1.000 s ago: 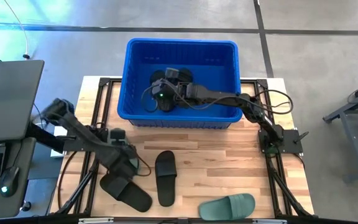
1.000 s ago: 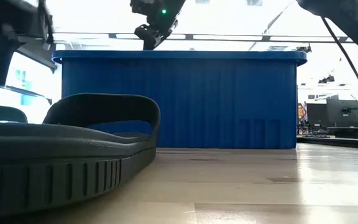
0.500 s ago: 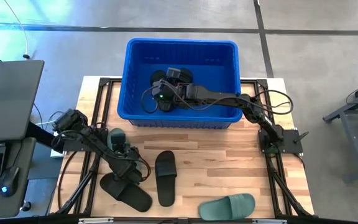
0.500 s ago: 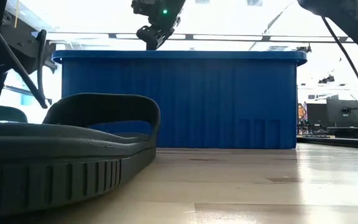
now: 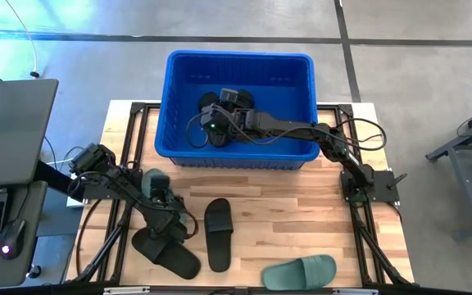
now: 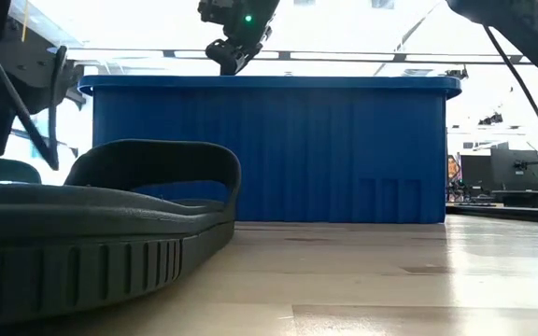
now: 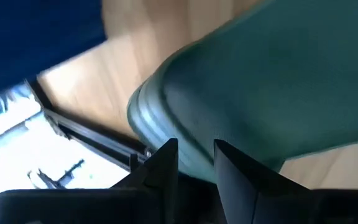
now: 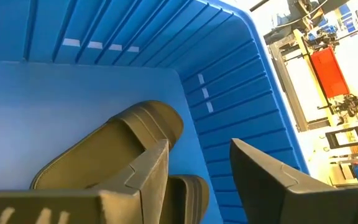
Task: Pick and place slides into bin
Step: Put the green slide into the blue bin
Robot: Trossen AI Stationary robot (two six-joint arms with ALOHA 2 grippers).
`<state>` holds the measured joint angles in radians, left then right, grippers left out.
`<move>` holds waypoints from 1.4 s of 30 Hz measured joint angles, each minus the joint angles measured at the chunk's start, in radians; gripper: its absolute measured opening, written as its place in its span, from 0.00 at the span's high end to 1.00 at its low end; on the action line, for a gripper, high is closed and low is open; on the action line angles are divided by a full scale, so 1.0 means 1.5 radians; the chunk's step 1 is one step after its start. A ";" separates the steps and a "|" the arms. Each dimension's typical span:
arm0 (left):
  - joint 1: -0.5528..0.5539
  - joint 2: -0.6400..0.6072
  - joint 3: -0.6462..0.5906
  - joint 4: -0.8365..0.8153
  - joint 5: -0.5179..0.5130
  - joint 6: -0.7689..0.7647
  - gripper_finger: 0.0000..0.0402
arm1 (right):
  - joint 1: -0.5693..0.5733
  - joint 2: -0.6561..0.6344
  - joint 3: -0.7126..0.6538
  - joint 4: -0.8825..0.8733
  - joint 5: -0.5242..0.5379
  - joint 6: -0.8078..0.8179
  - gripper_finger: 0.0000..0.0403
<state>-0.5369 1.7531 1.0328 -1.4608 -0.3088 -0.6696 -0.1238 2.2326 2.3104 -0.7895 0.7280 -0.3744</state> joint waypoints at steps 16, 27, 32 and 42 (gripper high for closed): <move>0.000 -0.001 0.000 0.085 -0.069 0.063 0.78 | 0.000 0.000 0.000 0.000 -0.002 0.002 0.61; 0.001 -0.001 0.000 0.045 -0.035 0.083 0.78 | -0.001 0.000 0.000 -0.003 -0.017 0.000 0.61; 0.001 -0.001 0.000 0.011 -0.039 0.083 0.78 | 0.000 0.000 0.000 -0.015 -0.042 0.005 0.61; 0.001 -0.001 0.000 -0.010 -0.064 0.081 0.78 | -0.001 0.000 0.000 -0.019 -0.016 -0.006 0.62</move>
<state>-0.5362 1.7523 1.0328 -1.4762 -0.4047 -0.5482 -0.1247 2.2330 2.3100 -0.8177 0.7038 -0.3832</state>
